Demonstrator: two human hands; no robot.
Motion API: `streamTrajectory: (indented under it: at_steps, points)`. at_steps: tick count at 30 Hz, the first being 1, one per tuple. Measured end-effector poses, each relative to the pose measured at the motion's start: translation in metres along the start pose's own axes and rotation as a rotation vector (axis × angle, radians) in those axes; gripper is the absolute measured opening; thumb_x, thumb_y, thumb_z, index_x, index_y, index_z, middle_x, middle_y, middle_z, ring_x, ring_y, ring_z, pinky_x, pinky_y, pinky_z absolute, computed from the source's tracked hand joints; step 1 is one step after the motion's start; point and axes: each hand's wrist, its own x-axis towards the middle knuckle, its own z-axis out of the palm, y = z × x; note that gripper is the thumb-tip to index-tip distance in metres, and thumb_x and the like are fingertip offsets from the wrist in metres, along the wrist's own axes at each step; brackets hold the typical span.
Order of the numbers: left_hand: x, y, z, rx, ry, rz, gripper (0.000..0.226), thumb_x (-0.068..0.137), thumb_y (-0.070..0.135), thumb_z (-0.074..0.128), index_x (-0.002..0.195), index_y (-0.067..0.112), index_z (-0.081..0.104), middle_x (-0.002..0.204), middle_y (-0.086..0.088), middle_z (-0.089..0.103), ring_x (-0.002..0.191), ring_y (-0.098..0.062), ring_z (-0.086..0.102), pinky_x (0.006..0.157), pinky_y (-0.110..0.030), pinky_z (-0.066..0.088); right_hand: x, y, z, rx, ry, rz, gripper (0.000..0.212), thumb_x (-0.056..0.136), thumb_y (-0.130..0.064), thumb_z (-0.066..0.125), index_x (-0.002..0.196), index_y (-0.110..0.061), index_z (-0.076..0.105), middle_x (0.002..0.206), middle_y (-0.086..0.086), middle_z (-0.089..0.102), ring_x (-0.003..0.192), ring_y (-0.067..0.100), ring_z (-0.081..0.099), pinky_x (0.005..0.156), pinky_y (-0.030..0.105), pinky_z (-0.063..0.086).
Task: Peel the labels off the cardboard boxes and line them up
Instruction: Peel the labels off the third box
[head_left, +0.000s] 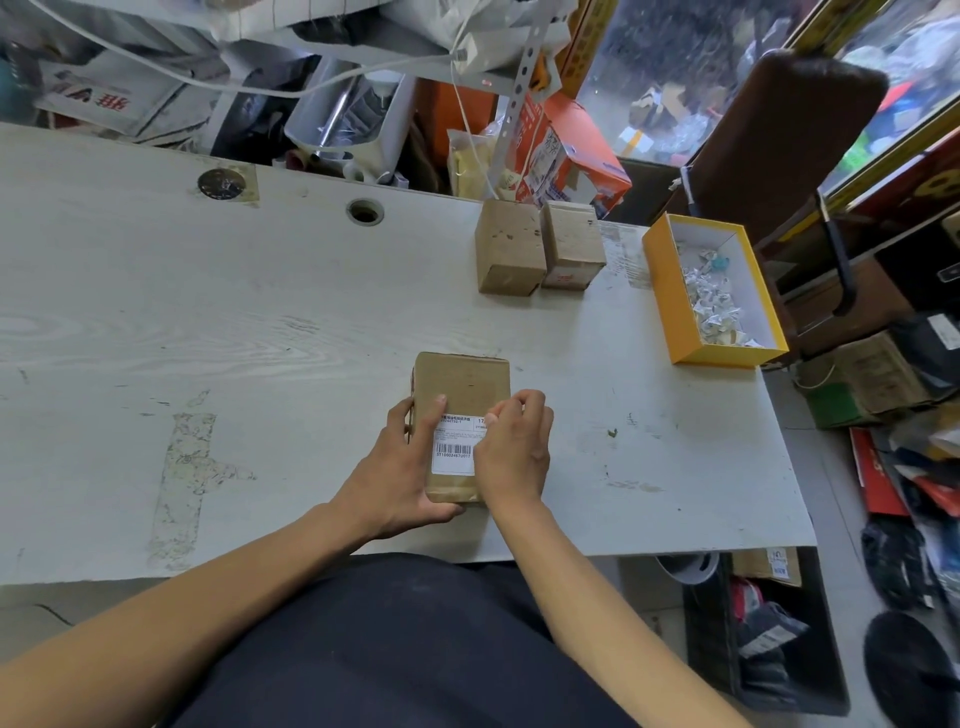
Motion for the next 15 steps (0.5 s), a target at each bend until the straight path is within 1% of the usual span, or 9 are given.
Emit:
streamTrajectory:
  at_steps: [2,4,7,9,11,13,15]
  points:
    - [0.0,0.0,0.0,-0.005,0.003,0.001,0.128,0.058,0.059,0.08,0.154,0.034,-0.001,0.155,-0.001,-0.001,0.13,-0.022,0.044,0.09,-0.031,0.053,0.001,-0.002,0.0,-0.052,-0.009,-0.02,0.012,0.092,-0.006,0.049,0.102,-0.011,0.052,0.116,0.003,0.04,0.106,0.022,0.039,0.072,0.032,0.048]
    - [0.0,0.001,0.0,-0.01,0.001,-0.005,0.129,0.057,0.06,0.079,0.153,0.036,-0.002,0.155,-0.001,-0.001,0.131,-0.022,0.043,0.09,-0.031,0.052,0.001,-0.003,-0.001,-0.068,-0.014,-0.023,0.015,0.09,-0.004,0.049,0.104,-0.01,0.051,0.117,0.005,0.041,0.105,0.023,0.039,0.072,0.031,0.047]
    - [0.0,0.003,-0.002,-0.02,-0.003,-0.02,0.128,0.055,0.063,0.075,0.152,0.04,-0.005,0.156,-0.002,-0.001,0.131,-0.023,0.043,0.092,-0.033,0.053,-0.001,0.0,-0.005,-0.02,0.013,-0.046,0.01,0.094,-0.009,0.051,0.103,-0.012,0.056,0.115,0.002,0.048,0.102,0.021,0.042,0.069,0.025,0.038]
    - [0.0,0.004,-0.002,-0.026,-0.002,-0.025,0.127,0.055,0.062,0.075,0.152,0.039,-0.003,0.156,-0.003,0.0,0.131,-0.023,0.042,0.093,-0.034,0.053,0.0,0.004,-0.01,-0.035,0.019,-0.1,0.011,0.095,-0.01,0.052,0.101,-0.013,0.06,0.109,0.002,0.054,0.098,0.02,0.045,0.068,0.025,0.034]
    - [0.0,0.005,-0.003,-0.031,-0.003,-0.027,0.127,0.055,0.061,0.075,0.153,0.036,-0.001,0.155,-0.002,0.002,0.131,-0.022,0.041,0.093,-0.033,0.053,0.002,0.006,-0.018,-0.133,-0.028,-0.166,0.015,0.093,-0.004,0.052,0.104,-0.011,0.06,0.107,0.005,0.055,0.098,0.023,0.048,0.067,0.027,0.035]
    - [-0.001,0.006,-0.002,-0.039,-0.006,-0.025,0.127,0.052,0.066,0.07,0.154,0.034,0.001,0.155,-0.002,0.003,0.131,-0.022,0.042,0.095,-0.033,0.052,0.005,0.003,-0.027,-0.239,-0.103,-0.249,0.023,0.089,0.003,0.05,0.109,-0.007,0.056,0.109,0.009,0.054,0.101,0.027,0.049,0.069,0.029,0.04]
    - [-0.001,0.007,-0.002,-0.045,-0.005,-0.024,0.128,0.05,0.069,0.066,0.154,0.032,0.003,0.154,-0.003,0.005,0.13,-0.023,0.044,0.097,-0.033,0.051,0.008,-0.001,-0.035,-0.336,-0.183,-0.328,0.029,0.085,0.007,0.049,0.112,-0.005,0.053,0.112,0.012,0.053,0.103,0.028,0.048,0.069,0.03,0.04]
